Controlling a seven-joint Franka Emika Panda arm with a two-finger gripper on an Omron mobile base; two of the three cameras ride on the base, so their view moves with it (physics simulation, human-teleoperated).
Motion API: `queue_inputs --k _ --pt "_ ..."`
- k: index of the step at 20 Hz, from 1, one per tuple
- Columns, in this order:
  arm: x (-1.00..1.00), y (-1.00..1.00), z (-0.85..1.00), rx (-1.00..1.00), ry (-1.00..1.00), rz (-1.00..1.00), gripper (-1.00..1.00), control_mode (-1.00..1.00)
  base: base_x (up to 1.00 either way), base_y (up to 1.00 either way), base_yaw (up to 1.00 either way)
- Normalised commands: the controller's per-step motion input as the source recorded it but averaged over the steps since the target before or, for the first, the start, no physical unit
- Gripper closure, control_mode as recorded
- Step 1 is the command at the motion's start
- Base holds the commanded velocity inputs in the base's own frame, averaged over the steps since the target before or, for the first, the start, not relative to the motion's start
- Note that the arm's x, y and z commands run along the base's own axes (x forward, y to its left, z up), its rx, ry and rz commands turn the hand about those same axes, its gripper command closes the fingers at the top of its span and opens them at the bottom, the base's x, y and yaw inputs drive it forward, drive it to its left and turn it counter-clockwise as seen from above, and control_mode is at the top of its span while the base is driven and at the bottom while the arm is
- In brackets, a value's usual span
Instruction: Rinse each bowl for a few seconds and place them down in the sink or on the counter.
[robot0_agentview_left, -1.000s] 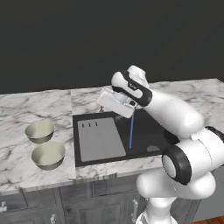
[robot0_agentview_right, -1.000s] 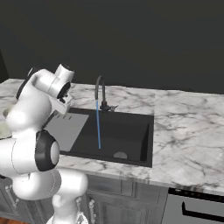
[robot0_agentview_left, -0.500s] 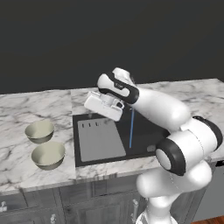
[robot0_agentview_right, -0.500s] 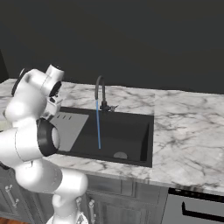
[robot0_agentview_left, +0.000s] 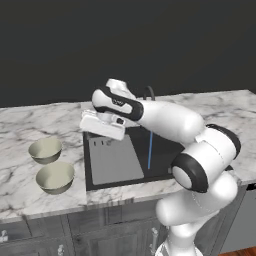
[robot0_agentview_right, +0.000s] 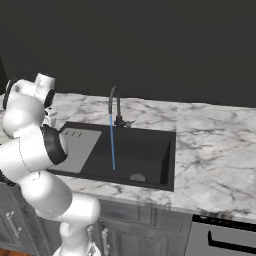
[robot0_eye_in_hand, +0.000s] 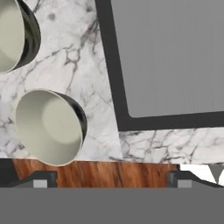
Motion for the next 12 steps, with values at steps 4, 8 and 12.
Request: queue_inputs --k 4,8,12 --pt "-0.08 0.43 -0.12 -0.11 0.02 0.02 -1.00 -1.00 0.00 0.00 0.00" --pt "-0.09 0.41 -0.15 -0.09 0.02 0.02 -1.00 -1.00 0.00 0.00 0.00" --pt "-0.09 0.43 -0.15 -0.08 0.02 0.02 -1.00 -1.00 0.00 0.00 0.00"
